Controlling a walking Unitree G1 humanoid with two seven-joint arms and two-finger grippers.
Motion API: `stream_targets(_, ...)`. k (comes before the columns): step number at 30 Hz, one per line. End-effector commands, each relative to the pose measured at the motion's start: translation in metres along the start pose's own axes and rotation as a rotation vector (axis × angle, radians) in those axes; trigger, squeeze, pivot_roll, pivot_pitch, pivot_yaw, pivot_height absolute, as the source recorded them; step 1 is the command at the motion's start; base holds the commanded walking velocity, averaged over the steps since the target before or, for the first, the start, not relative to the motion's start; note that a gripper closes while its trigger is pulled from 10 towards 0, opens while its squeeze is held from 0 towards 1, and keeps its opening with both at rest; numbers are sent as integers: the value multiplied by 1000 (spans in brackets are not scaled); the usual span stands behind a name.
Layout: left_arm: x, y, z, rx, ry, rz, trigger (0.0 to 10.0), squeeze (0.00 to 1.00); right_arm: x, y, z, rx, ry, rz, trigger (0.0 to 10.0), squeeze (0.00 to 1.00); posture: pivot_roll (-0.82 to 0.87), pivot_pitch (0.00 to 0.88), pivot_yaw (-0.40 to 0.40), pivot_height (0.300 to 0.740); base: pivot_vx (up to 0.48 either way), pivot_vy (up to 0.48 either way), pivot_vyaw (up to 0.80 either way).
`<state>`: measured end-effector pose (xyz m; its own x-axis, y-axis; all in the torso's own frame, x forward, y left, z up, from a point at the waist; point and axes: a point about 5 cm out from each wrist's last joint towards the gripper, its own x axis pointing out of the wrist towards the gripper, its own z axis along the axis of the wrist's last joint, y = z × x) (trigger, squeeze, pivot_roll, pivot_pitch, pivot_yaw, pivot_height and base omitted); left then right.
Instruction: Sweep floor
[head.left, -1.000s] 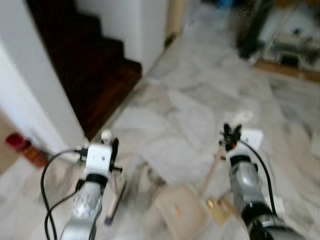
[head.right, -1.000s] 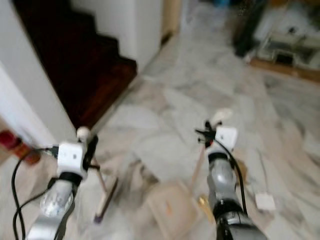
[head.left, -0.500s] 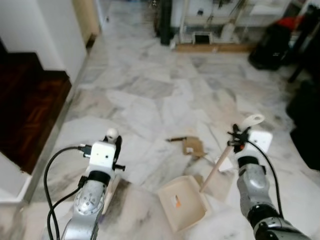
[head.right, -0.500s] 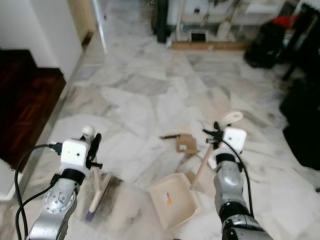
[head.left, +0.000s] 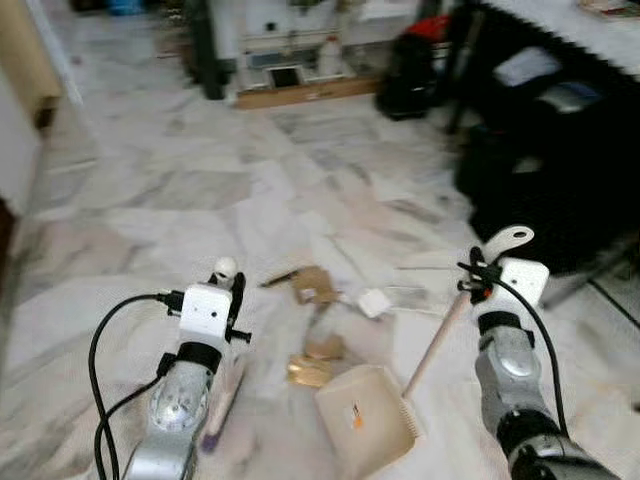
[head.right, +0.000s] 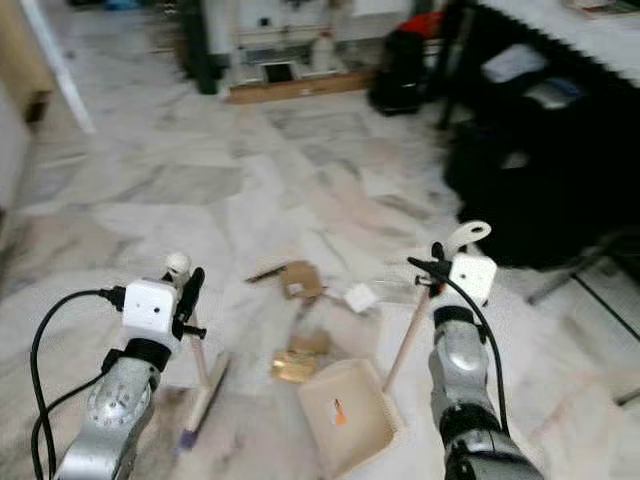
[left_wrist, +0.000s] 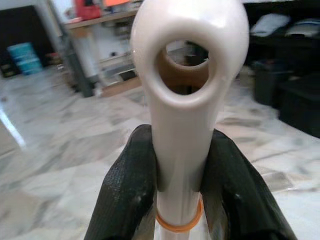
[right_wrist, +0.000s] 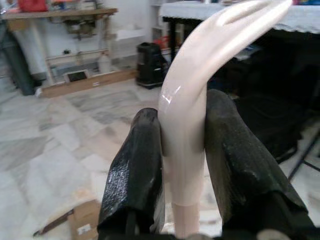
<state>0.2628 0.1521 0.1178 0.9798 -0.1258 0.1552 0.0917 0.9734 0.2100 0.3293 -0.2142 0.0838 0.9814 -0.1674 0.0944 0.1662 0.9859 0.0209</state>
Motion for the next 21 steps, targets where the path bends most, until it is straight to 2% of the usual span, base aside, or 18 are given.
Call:
stream_targets(1, 2, 1, 6, 25, -35, -6, 10000, 0, 2, -2, 6, -6, -34, -3, 10000, 0, 88, 72, 5, 740, 0, 0, -800)
stream_targets(4, 2, 1, 6, 26, -34, -7, 10000, 0, 2, -2, 6, -3, -35, -4, 10000, 0, 89, 71, 6, 740, 0, 0, -708)
stream_targets(11, 2, -1, 5, 21, -33, -17, 10000, 0, -2, -7, 4, -18, -38, -21, 10000, 0, 83, 57, 9, 740, 0, 0, 0)
stream_targets(15, 1, -1, 5, 21, -34, -22, 10000, 0, -5, -15, 0, -40, -21, -81, 10000, 0, 87, 51, 11, 740, 0, 0, 0)
stream_targets(21, 1, -1, 5, 21, -34, -26, 10000, 0, -9, -19, -6, -23, 8, -120, 10000, 0, 91, 46, 12, 740, 0, 0, 0)
